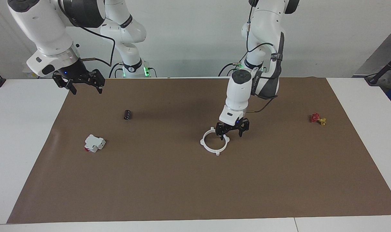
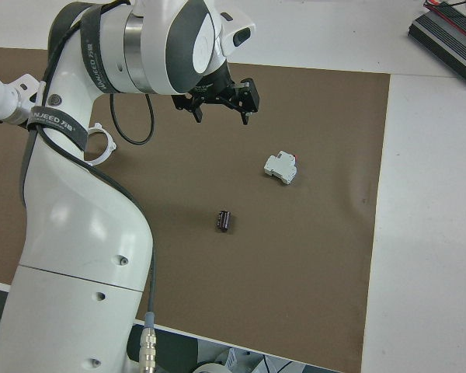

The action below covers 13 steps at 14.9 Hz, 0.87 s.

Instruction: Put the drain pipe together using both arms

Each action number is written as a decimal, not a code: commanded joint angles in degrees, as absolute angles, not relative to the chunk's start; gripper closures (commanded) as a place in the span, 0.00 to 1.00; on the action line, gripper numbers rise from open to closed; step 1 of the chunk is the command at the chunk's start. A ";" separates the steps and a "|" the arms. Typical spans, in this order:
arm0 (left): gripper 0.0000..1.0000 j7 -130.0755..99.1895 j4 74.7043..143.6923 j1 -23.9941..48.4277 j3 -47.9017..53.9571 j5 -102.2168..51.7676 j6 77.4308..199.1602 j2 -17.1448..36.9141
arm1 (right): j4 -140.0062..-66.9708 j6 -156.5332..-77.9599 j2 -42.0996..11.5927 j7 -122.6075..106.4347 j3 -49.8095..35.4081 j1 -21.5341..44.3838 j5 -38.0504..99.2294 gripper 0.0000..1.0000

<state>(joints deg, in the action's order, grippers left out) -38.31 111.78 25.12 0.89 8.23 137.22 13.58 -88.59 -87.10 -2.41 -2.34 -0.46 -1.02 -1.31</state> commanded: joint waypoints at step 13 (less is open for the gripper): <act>0.00 -0.47 113.29 4.50 1.14 0.20 115.94 -1.75 | -90.26 -89.82 -0.79 -0.10 -1.67 -0.71 -0.53 0.01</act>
<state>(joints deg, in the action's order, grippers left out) -6.35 111.97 8.18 0.61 4.30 117.81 1.70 -88.59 -88.56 -2.29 -1.79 -1.24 -0.80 -1.31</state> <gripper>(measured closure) 0.000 0.009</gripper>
